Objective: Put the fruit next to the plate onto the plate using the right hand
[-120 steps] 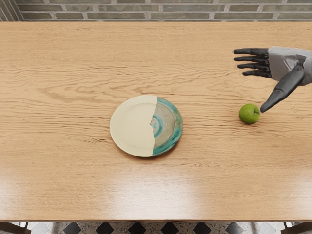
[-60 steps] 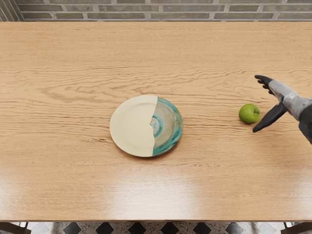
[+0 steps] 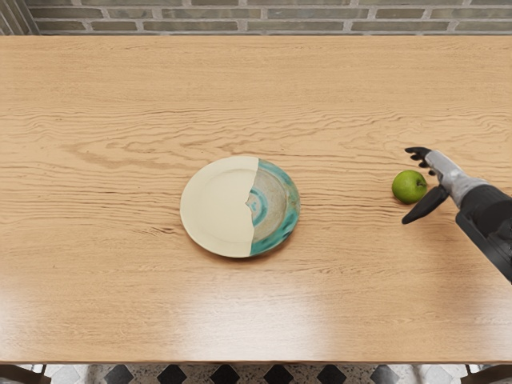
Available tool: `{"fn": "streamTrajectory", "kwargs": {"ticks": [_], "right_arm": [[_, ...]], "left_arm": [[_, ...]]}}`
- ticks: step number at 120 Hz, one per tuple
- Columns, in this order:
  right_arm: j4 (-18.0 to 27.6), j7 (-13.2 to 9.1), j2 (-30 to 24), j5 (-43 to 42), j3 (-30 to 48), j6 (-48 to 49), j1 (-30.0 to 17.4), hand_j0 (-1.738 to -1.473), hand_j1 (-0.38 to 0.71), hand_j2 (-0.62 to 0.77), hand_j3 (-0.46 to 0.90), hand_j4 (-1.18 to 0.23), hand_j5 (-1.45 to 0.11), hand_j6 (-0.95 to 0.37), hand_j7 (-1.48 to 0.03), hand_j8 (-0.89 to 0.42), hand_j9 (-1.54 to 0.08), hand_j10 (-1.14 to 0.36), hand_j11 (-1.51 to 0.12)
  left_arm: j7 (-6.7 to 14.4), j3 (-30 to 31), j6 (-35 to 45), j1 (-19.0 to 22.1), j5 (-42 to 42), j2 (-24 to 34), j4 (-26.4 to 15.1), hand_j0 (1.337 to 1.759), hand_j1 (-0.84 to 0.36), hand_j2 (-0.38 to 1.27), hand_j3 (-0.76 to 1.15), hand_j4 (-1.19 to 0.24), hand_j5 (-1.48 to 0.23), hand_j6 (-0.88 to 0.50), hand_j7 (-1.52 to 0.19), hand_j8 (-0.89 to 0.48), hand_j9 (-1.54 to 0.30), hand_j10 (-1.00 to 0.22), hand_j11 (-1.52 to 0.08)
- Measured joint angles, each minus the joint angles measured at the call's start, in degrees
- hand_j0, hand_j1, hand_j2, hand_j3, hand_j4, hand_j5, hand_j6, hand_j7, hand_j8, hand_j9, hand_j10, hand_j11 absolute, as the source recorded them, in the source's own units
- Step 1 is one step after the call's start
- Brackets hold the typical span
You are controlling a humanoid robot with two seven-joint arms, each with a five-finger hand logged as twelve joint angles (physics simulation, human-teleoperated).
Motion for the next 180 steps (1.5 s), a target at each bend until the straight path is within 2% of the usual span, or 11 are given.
{"fn": "streamTrajectory", "kwargs": {"ticks": [33,65,86,113,127,147,180], "right_arm": [[-1.6,-0.4,0.5,0.4,1.5,0.0,0.0,-1.658,-0.02,-0.05,0.00,-0.28,-0.36,-0.28,-0.36,-0.28,-0.36,-0.28,-0.36],[-2.5,-0.5,1.8,0.5,1.5,0.0,-0.5,-1.658,0.05,-0.06,0.00,-0.34,-0.43,-0.34,-0.43,-0.34,-0.43,-0.34,-0.43],[-3.5,-1.3,2.8,0.6,1.5,0.0,-1.1,-1.658,0.09,-0.07,0.00,-0.37,-0.48,-0.37,-0.48,-0.37,-0.48,-0.37,-0.48],[-3.7,-1.6,3.0,0.5,1.5,0.0,-1.4,-1.658,0.18,-0.08,0.00,-0.45,-0.58,-0.43,-0.59,-0.41,-0.59,-0.45,-0.59],[-3.7,-1.7,3.0,0.4,1.5,0.0,-1.4,-1.654,0.20,-0.05,0.00,-0.51,-0.68,-0.39,-0.67,-0.37,-0.68,-0.51,-0.68],[-3.7,-1.8,2.9,0.5,1.5,0.0,-1.4,-1.652,0.20,0.00,0.00,-0.55,-0.76,-0.37,-0.74,-0.34,-0.76,-0.50,-0.76],[-3.8,-1.8,2.6,0.6,1.5,0.0,-1.4,-1.650,0.16,0.05,0.00,-0.62,-0.85,-0.41,-0.83,-0.37,-0.86,-0.55,-0.86]], "left_arm": [[0.0,0.0,0.0,0.0,0.0,0.0,0.0,1.658,0.05,0.05,0.00,-0.25,-0.32,-0.25,-0.32,-0.25,-0.32,-0.25,-0.32],[0.0,0.0,0.0,0.0,0.0,0.0,0.0,1.658,0.05,0.05,0.00,-0.25,-0.32,-0.25,-0.32,-0.25,-0.32,-0.25,-0.32],[0.0,0.0,0.0,0.0,0.0,0.0,0.0,1.658,0.05,0.05,0.00,-0.25,-0.32,-0.25,-0.32,-0.25,-0.32,-0.25,-0.32],[0.0,0.0,0.0,0.0,0.0,0.0,0.0,1.658,0.05,0.05,0.00,-0.25,-0.32,-0.25,-0.32,-0.25,-0.32,-0.25,-0.32],[0.0,0.0,0.0,0.0,0.0,0.0,0.0,1.658,0.05,0.05,0.00,-0.25,-0.32,-0.25,-0.32,-0.25,-0.32,-0.25,-0.32],[0.0,0.0,0.0,0.0,0.0,0.0,0.0,1.658,0.05,0.05,0.00,-0.25,-0.32,-0.25,-0.32,-0.25,-0.32,-0.25,-0.32],[0.0,0.0,0.0,0.0,0.0,0.0,0.0,1.658,0.05,0.05,0.00,-0.25,-0.32,-0.25,-0.32,-0.25,-0.32,-0.25,-0.32]]}}
